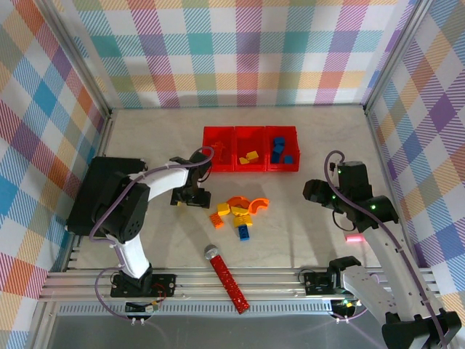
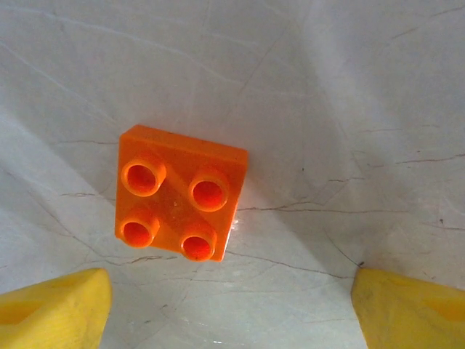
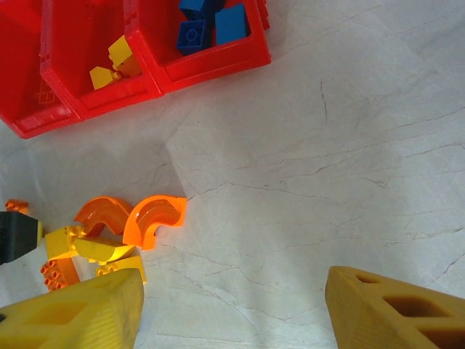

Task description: Sort the legos into containers by color

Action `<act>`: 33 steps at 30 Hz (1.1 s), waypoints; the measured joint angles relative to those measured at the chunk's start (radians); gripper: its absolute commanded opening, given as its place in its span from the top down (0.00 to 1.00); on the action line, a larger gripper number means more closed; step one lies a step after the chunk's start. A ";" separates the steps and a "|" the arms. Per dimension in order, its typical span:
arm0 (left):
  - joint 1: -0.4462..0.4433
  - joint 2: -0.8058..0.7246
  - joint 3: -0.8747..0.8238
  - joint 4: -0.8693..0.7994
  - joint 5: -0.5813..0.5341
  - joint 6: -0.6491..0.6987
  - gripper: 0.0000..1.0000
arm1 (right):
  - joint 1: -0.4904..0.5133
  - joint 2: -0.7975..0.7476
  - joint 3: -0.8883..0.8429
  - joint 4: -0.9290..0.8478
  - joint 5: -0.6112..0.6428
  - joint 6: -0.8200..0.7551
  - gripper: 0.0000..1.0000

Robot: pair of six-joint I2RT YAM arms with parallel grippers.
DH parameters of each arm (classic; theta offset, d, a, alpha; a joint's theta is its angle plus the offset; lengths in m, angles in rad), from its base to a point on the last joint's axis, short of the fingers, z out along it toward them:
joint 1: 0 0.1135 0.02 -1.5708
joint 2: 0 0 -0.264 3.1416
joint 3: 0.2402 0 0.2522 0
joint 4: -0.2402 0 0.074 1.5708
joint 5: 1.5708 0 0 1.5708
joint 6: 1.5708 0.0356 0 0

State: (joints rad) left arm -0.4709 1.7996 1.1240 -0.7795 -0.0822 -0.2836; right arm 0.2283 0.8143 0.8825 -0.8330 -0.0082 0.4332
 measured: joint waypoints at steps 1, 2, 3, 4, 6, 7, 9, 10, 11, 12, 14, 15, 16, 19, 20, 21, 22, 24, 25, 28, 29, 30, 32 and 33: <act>0.006 0.001 0.001 0.000 0.011 0.004 0.16 | 0.000 0.000 0.000 0.000 0.000 0.000 0.32; 0.011 0.003 0.001 0.000 0.022 0.009 0.16 | 0.000 0.000 0.000 0.000 0.000 0.000 0.32; 0.015 0.005 0.003 0.000 0.029 0.012 0.16 | 0.000 0.000 0.000 -0.001 0.000 0.000 0.32; 0.019 0.008 0.005 0.000 0.037 0.016 0.16 | 0.000 0.000 0.000 -0.002 0.000 0.000 0.32; 0.027 0.011 0.007 -0.001 0.049 0.023 0.17 | 0.000 0.000 0.000 -0.004 0.000 0.000 0.32; 0.031 0.012 0.008 -0.001 0.056 0.028 0.17 | 0.000 0.000 0.000 -0.004 0.000 0.000 0.32; 0.039 0.017 0.013 -0.005 0.067 0.039 0.18 | 0.000 0.000 0.000 -0.006 0.001 0.000 0.32; 0.042 0.020 0.018 -0.009 0.071 0.042 0.18 | 0.000 0.000 0.000 -0.007 0.003 0.000 0.33; 0.046 0.024 0.022 -0.013 0.075 0.046 0.19 | 0.000 0.000 0.000 -0.007 0.005 0.000 0.32; 0.049 0.026 0.026 -0.017 0.078 0.049 0.20 | 0.000 0.000 0.000 -0.007 0.007 0.000 0.33; 0.053 0.034 0.035 -0.025 0.081 0.059 0.20 | 0.000 0.000 0.000 -0.008 0.008 0.000 0.33; 0.055 0.038 0.041 -0.031 0.082 0.065 0.20 | 0.000 0.000 0.000 -0.008 0.008 0.000 0.33; 0.056 0.042 0.047 -0.034 0.082 0.072 0.20 | 0.000 0.000 0.000 -0.008 0.008 0.000 0.32; 0.060 0.055 0.067 -0.048 0.081 0.093 0.20 | 0.000 0.000 0.000 -0.015 0.008 0.000 0.33; 0.062 0.060 0.074 -0.050 0.077 0.100 0.20 | 0.000 0.000 0.000 -0.020 0.011 0.000 0.33; 0.064 0.064 0.080 -0.049 0.071 0.108 0.20 | 0.000 0.000 0.000 -0.023 0.012 0.000 0.33; 0.069 0.069 0.089 -0.042 0.062 0.115 0.20 | 0.000 -0.001 0.000 -0.026 0.015 0.000 0.33; 0.081 0.078 0.106 -0.024 0.042 0.122 0.20 | 0.000 -0.005 0.000 -0.029 0.018 0.000 0.33; 0.086 0.081 0.114 -0.018 0.034 0.125 0.20 | 0.000 -0.007 0.000 -0.030 0.019 0.000 0.33; 0.094 0.088 0.138 -0.003 0.014 0.136 0.21 | 0.000 -0.010 0.000 -0.031 0.019 0.000 0.33; 0.095 0.089 0.146 -0.003 0.010 0.140 0.21 | 0.000 -0.010 0.000 -0.032 0.019 0.000 0.33; 0.095 0.089 0.151 -0.003 0.010 0.143 0.22 | 0.000 -0.010 0.000 -0.033 0.019 0.000 0.33; 0.095 0.090 0.157 -0.001 0.010 0.146 0.24 | 0.000 -0.010 0.000 -0.034 0.019 0.000 0.33; 0.095 0.090 0.157 -0.001 0.011 0.147 0.25 | 0.000 -0.010 0.000 -0.034 0.019 0.000 0.33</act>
State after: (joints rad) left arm -0.3759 1.8896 1.2808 -0.7803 -0.0715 -0.1364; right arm 0.2283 0.8047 0.8829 -0.8669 0.0113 0.4335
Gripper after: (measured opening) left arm 0.771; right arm 0.675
